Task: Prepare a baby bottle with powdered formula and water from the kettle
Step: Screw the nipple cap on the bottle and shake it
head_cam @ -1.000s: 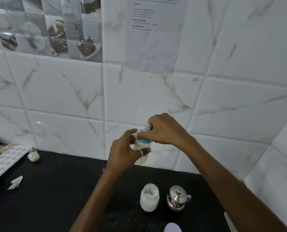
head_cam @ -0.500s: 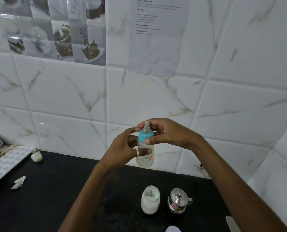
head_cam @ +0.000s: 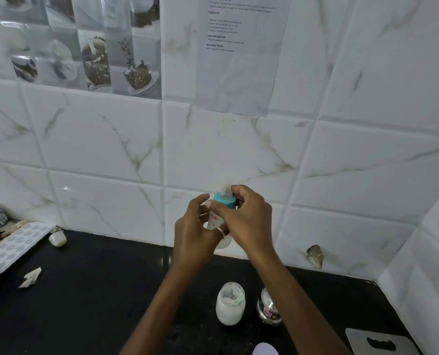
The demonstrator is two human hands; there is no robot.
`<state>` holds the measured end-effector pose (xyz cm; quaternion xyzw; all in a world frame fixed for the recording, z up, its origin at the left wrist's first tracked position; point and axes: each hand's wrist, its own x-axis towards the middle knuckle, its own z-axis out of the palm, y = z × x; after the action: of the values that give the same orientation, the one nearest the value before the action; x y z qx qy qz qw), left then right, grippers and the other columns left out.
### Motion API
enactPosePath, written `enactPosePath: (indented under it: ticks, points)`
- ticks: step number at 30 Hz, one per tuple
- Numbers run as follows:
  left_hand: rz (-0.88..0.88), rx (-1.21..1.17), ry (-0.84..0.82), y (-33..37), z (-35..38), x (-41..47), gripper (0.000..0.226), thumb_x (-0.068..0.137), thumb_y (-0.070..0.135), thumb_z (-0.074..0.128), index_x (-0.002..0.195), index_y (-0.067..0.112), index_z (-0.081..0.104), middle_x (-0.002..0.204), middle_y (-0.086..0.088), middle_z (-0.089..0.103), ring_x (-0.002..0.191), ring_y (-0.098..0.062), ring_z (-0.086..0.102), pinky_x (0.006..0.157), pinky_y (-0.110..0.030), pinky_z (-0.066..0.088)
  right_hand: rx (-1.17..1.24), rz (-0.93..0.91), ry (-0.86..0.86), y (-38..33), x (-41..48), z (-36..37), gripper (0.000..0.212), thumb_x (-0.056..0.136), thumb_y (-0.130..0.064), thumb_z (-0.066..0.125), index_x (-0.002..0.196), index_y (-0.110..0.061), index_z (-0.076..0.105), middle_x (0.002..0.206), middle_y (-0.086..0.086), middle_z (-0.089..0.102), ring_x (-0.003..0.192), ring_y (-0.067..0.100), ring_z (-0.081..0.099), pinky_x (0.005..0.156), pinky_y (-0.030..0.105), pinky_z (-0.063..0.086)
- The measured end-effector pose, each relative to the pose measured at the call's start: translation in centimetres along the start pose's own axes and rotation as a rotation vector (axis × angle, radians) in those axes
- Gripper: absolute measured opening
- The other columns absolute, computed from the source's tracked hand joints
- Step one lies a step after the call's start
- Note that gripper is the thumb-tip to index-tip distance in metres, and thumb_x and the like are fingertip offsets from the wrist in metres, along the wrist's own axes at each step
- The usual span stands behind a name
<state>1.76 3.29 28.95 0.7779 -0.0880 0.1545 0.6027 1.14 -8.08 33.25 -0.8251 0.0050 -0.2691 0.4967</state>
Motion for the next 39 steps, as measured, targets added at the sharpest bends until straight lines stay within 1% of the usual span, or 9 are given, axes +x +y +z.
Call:
enactPosePath:
  ticks: [4, 8, 11, 14, 18, 24, 29, 33, 39]
  points:
    - [-0.015, -0.013, -0.079, -0.3, -0.3, 0.3, 0.070, 0.079, 0.013, 0.087, 0.142, 0.020, 0.055, 0.125, 0.007, 0.071, 0.114, -0.012, 0.070, 0.098, -0.033, 0.059, -0.007, 0.003, -0.081, 0.2, -0.1, -0.3, 0.036, 0.081, -0.043, 0.083, 0.110, -0.030, 0.066, 0.106, -0.021, 0.066, 0.096, 0.003, 0.066, 0.084, 0.012, 0.053]
    - [-0.115, -0.165, -0.266, 0.6, -2.1, 1.6, 0.094, 0.072, 0.022, 0.093, 0.152, 0.022, 0.043, 0.123, 0.002, 0.074, 0.110, -0.017, 0.074, 0.101, -0.046, 0.058, 0.258, 0.035, -0.488, 0.6, 2.2, -3.1, 0.033, 0.089, -0.029, 0.078, 0.120, -0.029, 0.068, 0.116, -0.007, 0.073, 0.111, 0.012, 0.068, 0.097, 0.033, 0.058]
    - [-0.118, -0.190, -0.347, 1.8, -3.0, 2.7, 0.102, 0.065, 0.028, 0.091, 0.153, 0.024, 0.039, 0.119, -0.001, 0.076, 0.108, -0.018, 0.075, 0.104, -0.049, 0.055, 0.339, 0.005, -0.648, 0.6, 3.5, -4.4, 0.039, 0.094, -0.016, 0.071, 0.131, -0.026, 0.063, 0.130, -0.005, 0.070, 0.122, 0.015, 0.065, 0.101, 0.033, 0.055]
    - [-0.092, -0.160, -0.402, 2.4, -3.3, 3.4, 0.099, 0.070, 0.020, 0.090, 0.153, 0.024, 0.038, 0.122, -0.001, 0.074, 0.108, -0.020, 0.075, 0.106, -0.053, 0.053, 0.347, -0.011, -0.687, 0.2, 3.9, -4.8, 0.042, 0.096, -0.011, 0.067, 0.136, -0.022, 0.059, 0.134, -0.007, 0.069, 0.125, 0.016, 0.063, 0.102, 0.033, 0.054]
    - [-0.073, -0.182, -0.376, 2.9, -3.1, 3.4, 0.103, 0.062, 0.028, 0.088, 0.152, 0.027, 0.037, 0.122, -0.002, 0.074, 0.108, -0.019, 0.074, 0.106, -0.051, 0.053, 0.364, -0.022, -0.621, 0.0, 4.0, -4.7, 0.038, 0.095, -0.015, 0.069, 0.131, -0.025, 0.063, 0.128, -0.002, 0.071, 0.122, 0.019, 0.065, 0.103, 0.034, 0.055]
    - [-0.036, -0.107, -0.204, 2.0, -2.0, 2.6, 0.096, 0.073, 0.029, 0.092, 0.149, 0.036, 0.034, 0.122, 0.003, 0.073, 0.112, -0.018, 0.071, 0.105, -0.044, 0.055, 0.366, 0.037, -0.473, -0.1, 3.3, -3.7, 0.039, 0.094, -0.018, 0.072, 0.132, -0.025, 0.064, 0.127, -0.005, 0.071, 0.118, 0.013, 0.067, 0.103, 0.030, 0.054]
    - [0.068, -0.053, -0.019, 2.6, -0.3, 0.7, 0.087, 0.082, 0.021, 0.086, 0.150, 0.027, 0.033, 0.099, 0.017, 0.072, 0.094, 0.002, 0.072, 0.081, -0.018, 0.057, 0.384, 0.120, -0.230, -0.3, 1.8, -1.7, 0.030, 0.092, -0.022, 0.075, 0.120, -0.028, 0.069, 0.114, -0.010, 0.073, 0.109, 0.009, 0.069, 0.099, 0.036, 0.058]
    - [0.085, -0.047, 0.038, 2.5, 0.9, 0.0, 0.080, 0.083, 0.004, 0.080, 0.148, 0.021, 0.036, 0.090, 0.027, 0.064, 0.082, 0.018, 0.066, 0.069, -0.010, 0.054, 0.247, 0.118, -0.022, -0.6, 1.0, 0.0, 0.039, 0.091, -0.034, 0.075, 0.128, -0.022, 0.066, 0.117, -0.006, 0.070, 0.109, 0.013, 0.068, 0.095, 0.037, 0.060]
    - [0.101, -0.015, 0.045, 2.3, 0.9, 0.5, 0.079, 0.083, 0.003, 0.081, 0.147, 0.019, 0.037, 0.091, 0.027, 0.065, 0.079, 0.021, 0.064, 0.067, -0.006, 0.051, 0.168, 0.070, 0.004, -1.2, 1.0, -0.1, 0.039, 0.093, -0.038, 0.073, 0.128, -0.023, 0.064, 0.115, -0.011, 0.068, 0.105, 0.009, 0.066, 0.095, 0.033, 0.059]
